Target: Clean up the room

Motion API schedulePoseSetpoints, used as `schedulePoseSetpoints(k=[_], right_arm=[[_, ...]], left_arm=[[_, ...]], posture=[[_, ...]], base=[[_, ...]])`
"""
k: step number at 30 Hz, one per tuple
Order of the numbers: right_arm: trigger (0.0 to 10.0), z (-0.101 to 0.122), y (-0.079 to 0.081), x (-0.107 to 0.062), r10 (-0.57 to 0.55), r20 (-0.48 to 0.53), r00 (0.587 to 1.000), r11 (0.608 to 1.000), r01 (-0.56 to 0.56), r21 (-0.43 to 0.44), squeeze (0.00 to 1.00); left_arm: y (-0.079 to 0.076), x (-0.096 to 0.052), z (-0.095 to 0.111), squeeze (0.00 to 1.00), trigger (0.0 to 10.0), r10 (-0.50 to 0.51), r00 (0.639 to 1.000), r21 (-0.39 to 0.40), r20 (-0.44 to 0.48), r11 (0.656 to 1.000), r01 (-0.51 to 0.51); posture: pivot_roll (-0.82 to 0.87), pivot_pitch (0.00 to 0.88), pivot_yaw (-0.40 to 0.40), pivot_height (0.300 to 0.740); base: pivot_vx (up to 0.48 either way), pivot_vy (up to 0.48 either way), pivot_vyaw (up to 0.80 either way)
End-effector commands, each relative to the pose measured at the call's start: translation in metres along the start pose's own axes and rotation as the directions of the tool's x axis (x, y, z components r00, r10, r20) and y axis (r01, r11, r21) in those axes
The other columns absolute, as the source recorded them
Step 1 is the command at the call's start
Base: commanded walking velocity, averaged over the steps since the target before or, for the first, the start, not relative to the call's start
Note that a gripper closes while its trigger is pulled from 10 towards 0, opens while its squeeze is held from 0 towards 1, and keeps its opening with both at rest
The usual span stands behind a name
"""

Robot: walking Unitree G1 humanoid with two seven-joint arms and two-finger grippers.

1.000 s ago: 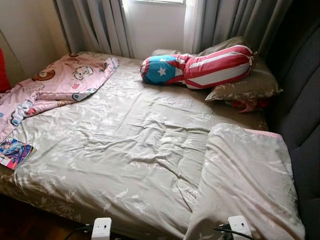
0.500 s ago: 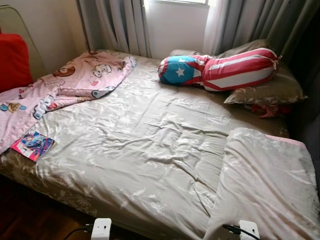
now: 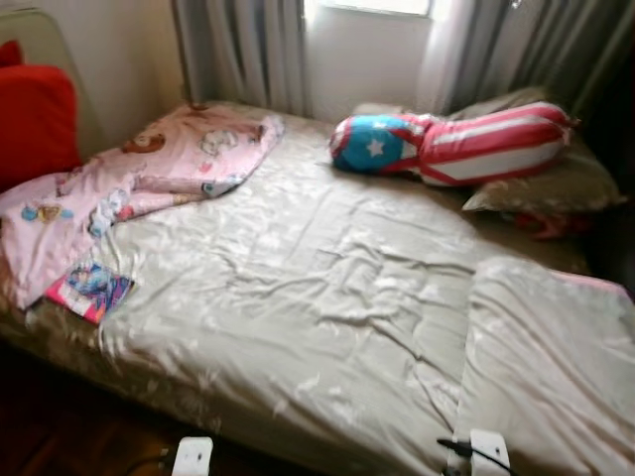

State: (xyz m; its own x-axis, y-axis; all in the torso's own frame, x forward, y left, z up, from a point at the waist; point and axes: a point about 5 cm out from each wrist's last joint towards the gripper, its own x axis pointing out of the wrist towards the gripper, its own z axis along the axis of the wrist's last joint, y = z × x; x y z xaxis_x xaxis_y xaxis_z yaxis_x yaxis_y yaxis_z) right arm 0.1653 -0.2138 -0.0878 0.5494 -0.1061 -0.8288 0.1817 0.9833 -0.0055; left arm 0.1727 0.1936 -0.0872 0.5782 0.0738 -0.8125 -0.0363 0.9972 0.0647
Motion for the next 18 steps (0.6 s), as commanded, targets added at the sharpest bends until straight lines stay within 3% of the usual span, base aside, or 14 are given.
schedulePoseSetpoints(k=[1, 18], right_arm=[[10.0, -0.0073, 0.0017, -0.0010, 0.000, -0.024, 1.000, 1.000, 0.000, 0.006, 0.00], [10.0, -0.0094, 0.0035, -0.0012, -0.003, -0.028, 1.000, 1.000, 0.004, 0.014, 0.00]], left_arm=[[0.0015, -0.0013, -0.0071, 0.00, 10.0, 0.001, 1.000, 0.010, -0.027, 1.000, 0.000], [0.0053, -0.0022, -0.0106, 0.00, 10.0, 0.006, 0.999, 0.009, -0.040, 1.000, -0.006]], posture=[[-0.05, 0.000, -0.015, 0.740], [-0.05, 0.000, -0.007, 0.740]], base=[[0.000, 0.442, 0.00], [0.000, 0.448, 0.00]])
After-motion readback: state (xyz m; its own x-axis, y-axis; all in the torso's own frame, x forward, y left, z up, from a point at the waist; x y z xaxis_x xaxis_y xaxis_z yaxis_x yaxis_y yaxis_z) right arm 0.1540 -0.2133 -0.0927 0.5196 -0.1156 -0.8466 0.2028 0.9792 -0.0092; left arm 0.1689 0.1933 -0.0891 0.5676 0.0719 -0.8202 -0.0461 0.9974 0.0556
